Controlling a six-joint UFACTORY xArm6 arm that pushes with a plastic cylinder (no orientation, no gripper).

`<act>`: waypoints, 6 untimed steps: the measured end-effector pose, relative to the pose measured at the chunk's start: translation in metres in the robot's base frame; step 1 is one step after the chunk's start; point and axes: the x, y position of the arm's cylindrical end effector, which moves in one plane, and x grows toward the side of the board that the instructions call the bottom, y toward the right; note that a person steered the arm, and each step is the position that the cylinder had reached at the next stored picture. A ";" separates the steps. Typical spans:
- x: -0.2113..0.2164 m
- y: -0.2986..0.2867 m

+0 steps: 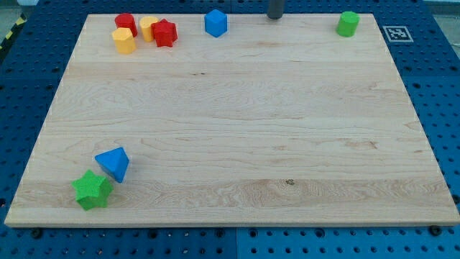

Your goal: Move the blue cube to the blue triangle

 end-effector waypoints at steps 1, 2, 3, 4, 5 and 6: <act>0.001 -0.019; 0.000 -0.043; 0.001 -0.078; 0.001 -0.113; 0.005 -0.116; 0.027 -0.116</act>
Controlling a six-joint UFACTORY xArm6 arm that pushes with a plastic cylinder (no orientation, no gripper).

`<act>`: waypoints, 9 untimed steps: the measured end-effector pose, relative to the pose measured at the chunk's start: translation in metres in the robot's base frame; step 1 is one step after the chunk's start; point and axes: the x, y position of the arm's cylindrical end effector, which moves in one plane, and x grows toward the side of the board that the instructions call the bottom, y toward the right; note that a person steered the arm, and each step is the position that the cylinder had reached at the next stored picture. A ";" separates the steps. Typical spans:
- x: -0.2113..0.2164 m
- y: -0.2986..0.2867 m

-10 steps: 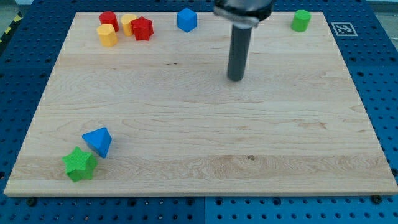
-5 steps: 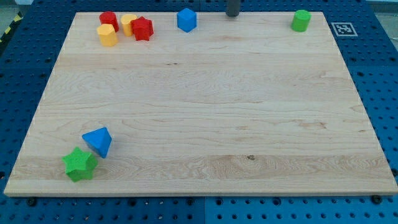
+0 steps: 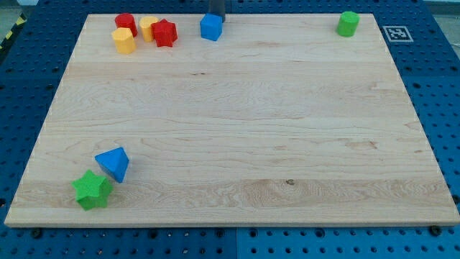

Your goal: Move the blue cube to the blue triangle

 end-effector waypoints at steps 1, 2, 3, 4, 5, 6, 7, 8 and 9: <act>0.039 0.000; 0.066 -0.002; 0.058 -0.004; 0.054 -0.020; 0.065 -0.041; 0.095 -0.054; 0.128 -0.067; 0.155 -0.091; 0.181 -0.120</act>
